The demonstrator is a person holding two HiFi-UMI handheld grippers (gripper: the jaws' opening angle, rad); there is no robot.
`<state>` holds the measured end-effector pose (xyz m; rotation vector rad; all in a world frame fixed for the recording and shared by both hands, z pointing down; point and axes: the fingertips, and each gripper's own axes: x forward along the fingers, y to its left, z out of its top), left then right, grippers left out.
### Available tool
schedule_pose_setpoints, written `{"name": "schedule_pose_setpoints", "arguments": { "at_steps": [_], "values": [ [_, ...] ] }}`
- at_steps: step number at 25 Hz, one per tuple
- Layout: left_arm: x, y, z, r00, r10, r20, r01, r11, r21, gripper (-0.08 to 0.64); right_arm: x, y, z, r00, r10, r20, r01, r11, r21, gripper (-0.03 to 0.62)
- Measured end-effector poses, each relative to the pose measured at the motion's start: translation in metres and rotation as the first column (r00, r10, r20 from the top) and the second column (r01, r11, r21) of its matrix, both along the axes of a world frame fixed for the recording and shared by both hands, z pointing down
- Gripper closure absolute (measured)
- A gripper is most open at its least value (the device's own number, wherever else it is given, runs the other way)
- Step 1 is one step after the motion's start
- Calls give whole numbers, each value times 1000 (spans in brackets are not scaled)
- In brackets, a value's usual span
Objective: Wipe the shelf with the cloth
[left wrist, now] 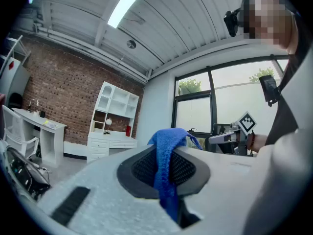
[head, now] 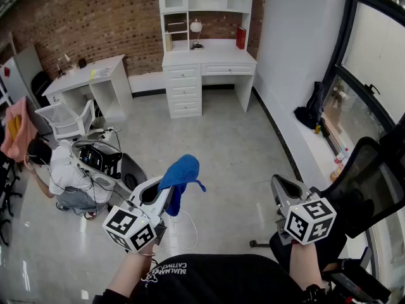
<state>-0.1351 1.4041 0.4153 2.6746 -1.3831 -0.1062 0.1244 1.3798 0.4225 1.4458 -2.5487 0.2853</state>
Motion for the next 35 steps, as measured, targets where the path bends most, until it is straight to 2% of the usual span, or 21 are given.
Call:
{"name": "schedule_pose_setpoints", "arguments": {
  "at_steps": [5, 11, 14, 16, 20, 23, 30, 35],
  "values": [
    [-5, -7, 3, 1000, 3, -8, -3, 1000, 8, 531, -3, -8, 4, 1000, 3, 1, -3, 1000, 6, 584],
    [-38, -22, 1, 1000, 30, 3, -30, 999, 18, 529, -40, -25, 5, 1000, 17, 16, -17, 1000, 17, 584],
    [-54, -31, 11, 1000, 28, 9, -28, 1000, 13, 531, -53, -27, 22, 1000, 28, 13, -28, 1000, 0, 584],
    [-60, -41, 20, 1000, 22, -21, -22, 1000, 0, 531, -56, -33, 35, 999, 34, 20, -33, 999, -30, 584],
    [-51, -59, 26, 992, 113, -49, -113, 994, -11, 531, -55, -58, 39, 993, 56, 105, -50, 997, -63, 584],
    [-46, -78, 26, 982, 185, -37, -186, 982, -11, 532, -64, -84, 44, 993, 46, 111, -38, 996, -75, 584],
    [-42, -189, 23, 985, 173, 9, -173, 985, -4, 532, -69, -174, 39, 1000, 19, 8, -19, 999, -49, 584],
    [-23, -290, 10, 974, 223, -43, -221, 974, 44, 532, -52, -273, 29, 1000, 14, 6, -13, 1000, -28, 584]
  ]
}}
